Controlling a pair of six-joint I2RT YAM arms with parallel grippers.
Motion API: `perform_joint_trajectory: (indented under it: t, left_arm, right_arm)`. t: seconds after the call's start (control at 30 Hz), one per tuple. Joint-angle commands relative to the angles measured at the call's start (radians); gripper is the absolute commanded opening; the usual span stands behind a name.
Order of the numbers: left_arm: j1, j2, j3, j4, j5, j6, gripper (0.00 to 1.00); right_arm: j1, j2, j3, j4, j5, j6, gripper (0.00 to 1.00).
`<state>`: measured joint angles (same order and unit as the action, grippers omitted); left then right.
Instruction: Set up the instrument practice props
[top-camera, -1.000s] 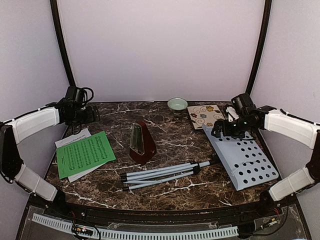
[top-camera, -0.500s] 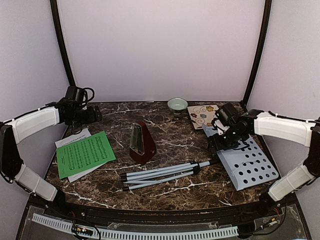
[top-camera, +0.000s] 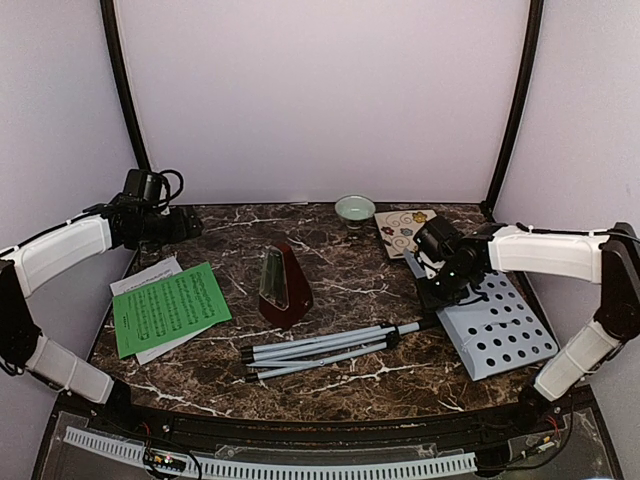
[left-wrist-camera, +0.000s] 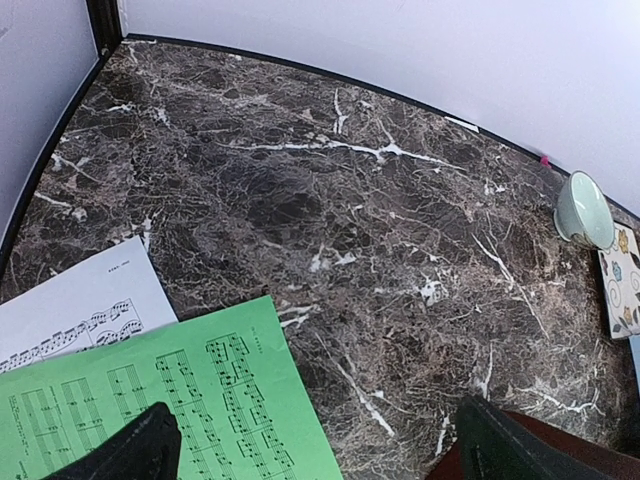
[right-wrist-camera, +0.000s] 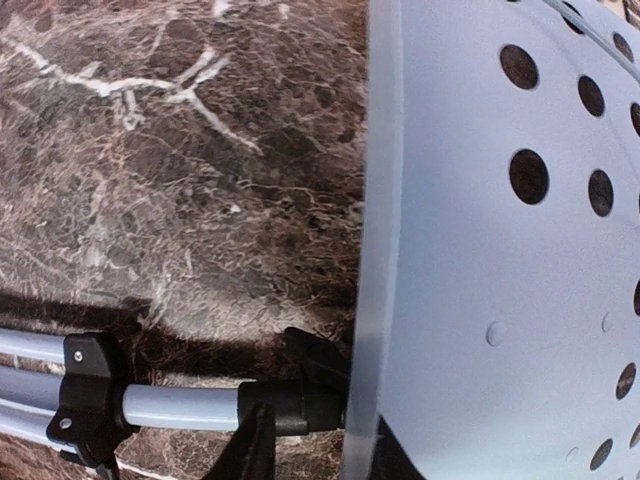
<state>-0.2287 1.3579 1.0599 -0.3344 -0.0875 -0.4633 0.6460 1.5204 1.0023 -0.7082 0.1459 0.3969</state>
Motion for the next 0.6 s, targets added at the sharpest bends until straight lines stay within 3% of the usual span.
perform_joint_trajectory:
  t: [0.0,0.23,0.57]
  left_arm:
    - [-0.006,-0.037,-0.023,0.013,-0.002,-0.021,0.99]
    - [-0.006,-0.042,-0.029,0.017,-0.002,-0.037,0.99]
    - [-0.006,-0.058,-0.033,0.021,-0.004,-0.042,0.99]
  right_arm:
    - [0.024,0.032,0.032,-0.018,0.030,0.016,0.23]
    - [0.029,0.017,0.074,-0.071,0.083,0.019,0.01]
    - [0.040,-0.059,0.274,-0.194,0.218,-0.023,0.00]
